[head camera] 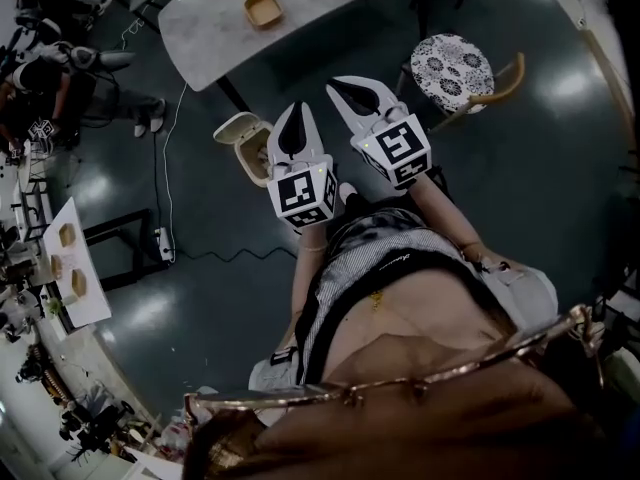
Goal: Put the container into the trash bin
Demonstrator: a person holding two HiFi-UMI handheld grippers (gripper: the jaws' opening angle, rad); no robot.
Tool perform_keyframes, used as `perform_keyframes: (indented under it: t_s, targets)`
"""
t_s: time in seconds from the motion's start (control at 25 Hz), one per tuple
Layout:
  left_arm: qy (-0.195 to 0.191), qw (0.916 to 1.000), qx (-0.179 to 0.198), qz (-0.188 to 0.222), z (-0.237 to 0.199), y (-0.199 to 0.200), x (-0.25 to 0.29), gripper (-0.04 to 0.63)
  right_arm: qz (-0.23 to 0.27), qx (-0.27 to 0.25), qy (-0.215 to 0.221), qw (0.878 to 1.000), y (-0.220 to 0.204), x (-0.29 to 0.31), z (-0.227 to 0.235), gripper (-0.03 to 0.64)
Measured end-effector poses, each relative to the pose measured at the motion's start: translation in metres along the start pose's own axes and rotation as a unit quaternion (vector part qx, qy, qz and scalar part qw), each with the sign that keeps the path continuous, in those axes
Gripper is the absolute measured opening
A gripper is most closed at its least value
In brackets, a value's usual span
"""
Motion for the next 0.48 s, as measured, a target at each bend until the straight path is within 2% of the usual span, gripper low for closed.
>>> perform_keyframes:
  t_s: [0.48]
  targets:
    - [-0.008, 1.0, -0.002, -0.003, -0.057, 0.008, 0.015, 0.0, -0.006, 0.004, -0.006, 1.0, 0.006, 0.055, -0.023, 0.028]
Point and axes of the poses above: the fingertips, and each gripper's own axes: x forward along the fingers, z to its right, y out of its top, the point moved 7 cm from there along -x, backward along the fingers, and after that the axes turned 10 degrees about -y, right-handed, at the moved point
